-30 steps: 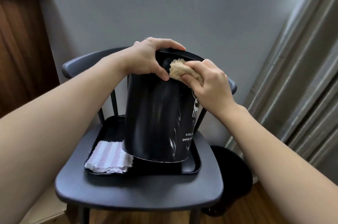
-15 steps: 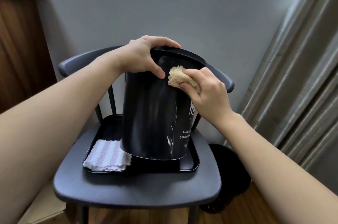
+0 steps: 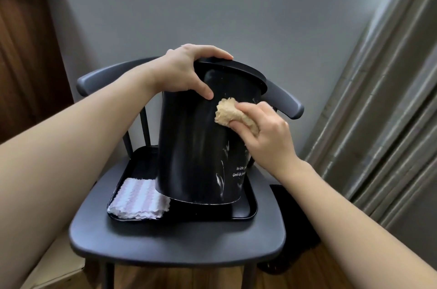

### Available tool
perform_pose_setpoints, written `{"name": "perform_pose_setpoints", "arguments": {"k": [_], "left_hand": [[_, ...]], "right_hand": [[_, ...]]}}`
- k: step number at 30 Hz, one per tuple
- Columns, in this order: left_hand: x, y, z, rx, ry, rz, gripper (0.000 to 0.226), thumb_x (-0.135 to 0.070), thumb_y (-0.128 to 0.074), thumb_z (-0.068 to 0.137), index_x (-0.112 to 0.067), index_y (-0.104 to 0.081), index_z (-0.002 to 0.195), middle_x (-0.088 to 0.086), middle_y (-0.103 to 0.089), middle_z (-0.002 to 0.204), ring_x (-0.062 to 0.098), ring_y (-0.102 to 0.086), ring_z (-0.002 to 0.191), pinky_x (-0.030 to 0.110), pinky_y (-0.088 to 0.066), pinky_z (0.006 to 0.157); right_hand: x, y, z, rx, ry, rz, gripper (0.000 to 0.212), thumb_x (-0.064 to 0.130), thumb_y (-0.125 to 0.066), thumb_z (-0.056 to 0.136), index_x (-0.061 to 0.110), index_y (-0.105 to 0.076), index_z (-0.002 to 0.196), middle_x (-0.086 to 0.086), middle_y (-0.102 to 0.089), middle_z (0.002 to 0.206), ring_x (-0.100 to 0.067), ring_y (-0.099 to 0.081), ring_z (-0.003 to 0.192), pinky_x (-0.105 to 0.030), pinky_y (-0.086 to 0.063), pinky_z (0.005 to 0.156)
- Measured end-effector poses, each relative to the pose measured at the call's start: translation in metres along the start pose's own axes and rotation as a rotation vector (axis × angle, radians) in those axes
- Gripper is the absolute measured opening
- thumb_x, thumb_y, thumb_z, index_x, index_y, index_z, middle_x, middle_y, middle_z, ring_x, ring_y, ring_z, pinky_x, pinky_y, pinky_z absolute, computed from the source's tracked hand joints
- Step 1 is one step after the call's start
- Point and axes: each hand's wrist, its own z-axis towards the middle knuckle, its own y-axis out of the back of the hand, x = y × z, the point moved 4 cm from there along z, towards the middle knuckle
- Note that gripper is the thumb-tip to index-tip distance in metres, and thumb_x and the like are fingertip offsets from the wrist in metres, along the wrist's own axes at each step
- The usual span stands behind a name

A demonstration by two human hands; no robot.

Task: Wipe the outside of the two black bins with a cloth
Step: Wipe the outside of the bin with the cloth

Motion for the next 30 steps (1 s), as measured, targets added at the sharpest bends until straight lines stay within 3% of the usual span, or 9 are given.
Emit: {"name": "perform_pose_setpoints", "arguments": {"k": [6, 8, 14, 21, 24, 30], "left_hand": [[0.004, 0.002, -0.001, -0.011, -0.003, -0.011, 0.083, -0.033, -0.087, 0.049, -0.063, -0.059, 0.122, -0.027, -0.064, 0.127, 0.016, -0.056, 0.128, 0.046, -0.038, 0.117], [0.005, 0.002, -0.002, -0.011, 0.001, -0.024, 0.083, -0.033, -0.087, 0.049, -0.065, -0.059, 0.121, -0.026, -0.064, 0.127, 0.018, -0.056, 0.129, 0.046, -0.04, 0.115], [0.004, 0.001, -0.001, -0.012, 0.017, -0.016, 0.084, -0.037, -0.087, 0.049, -0.068, -0.057, 0.12, -0.024, -0.062, 0.13, 0.025, -0.052, 0.131, 0.047, -0.041, 0.114], [0.006, 0.003, -0.001, -0.013, 0.018, -0.009, 0.083, -0.036, -0.087, 0.049, -0.068, -0.057, 0.12, -0.027, -0.062, 0.129, 0.021, -0.053, 0.131, 0.046, -0.039, 0.116], [0.003, 0.002, -0.001, 0.001, 0.015, -0.011, 0.082, -0.037, -0.086, 0.05, -0.068, -0.057, 0.119, -0.028, -0.061, 0.129, 0.021, -0.052, 0.132, 0.046, -0.04, 0.116], [0.002, 0.001, 0.0, -0.006, 0.005, 0.004, 0.083, -0.036, -0.086, 0.05, -0.064, -0.058, 0.122, -0.028, -0.062, 0.129, 0.015, -0.054, 0.131, 0.047, -0.036, 0.118]], "right_hand": [[0.015, -0.009, -0.062, 0.241, 0.304, 0.013, 0.029, 0.029, -0.076, 0.087, 0.014, -0.074, 0.112, -0.003, -0.06, 0.082, -0.02, -0.059, 0.067, -0.035, -0.053, 0.055], [0.016, -0.008, -0.063, 0.251, 0.358, -0.049, 0.027, 0.029, -0.075, 0.088, 0.017, -0.074, 0.112, -0.002, -0.06, 0.081, -0.02, -0.059, 0.067, -0.034, -0.052, 0.052], [0.009, -0.002, -0.03, 0.017, 0.075, -0.057, 0.03, 0.027, -0.075, 0.086, 0.011, -0.073, 0.112, -0.005, -0.062, 0.085, -0.025, -0.063, 0.072, -0.039, -0.055, 0.059], [0.017, -0.013, -0.104, 0.253, 0.329, -0.012, 0.027, 0.031, -0.071, 0.09, 0.013, -0.074, 0.109, -0.003, -0.06, 0.08, -0.021, -0.058, 0.066, -0.032, -0.051, 0.053], [0.013, -0.013, -0.1, 0.239, 0.36, -0.028, 0.025, 0.029, -0.072, 0.09, 0.013, -0.075, 0.109, -0.004, -0.06, 0.078, -0.022, -0.059, 0.066, -0.032, -0.052, 0.054], [0.007, -0.009, -0.062, -0.003, 0.031, 0.011, 0.028, 0.027, -0.073, 0.088, 0.01, -0.073, 0.111, -0.004, -0.062, 0.083, -0.022, -0.061, 0.068, -0.037, -0.054, 0.058]]}}
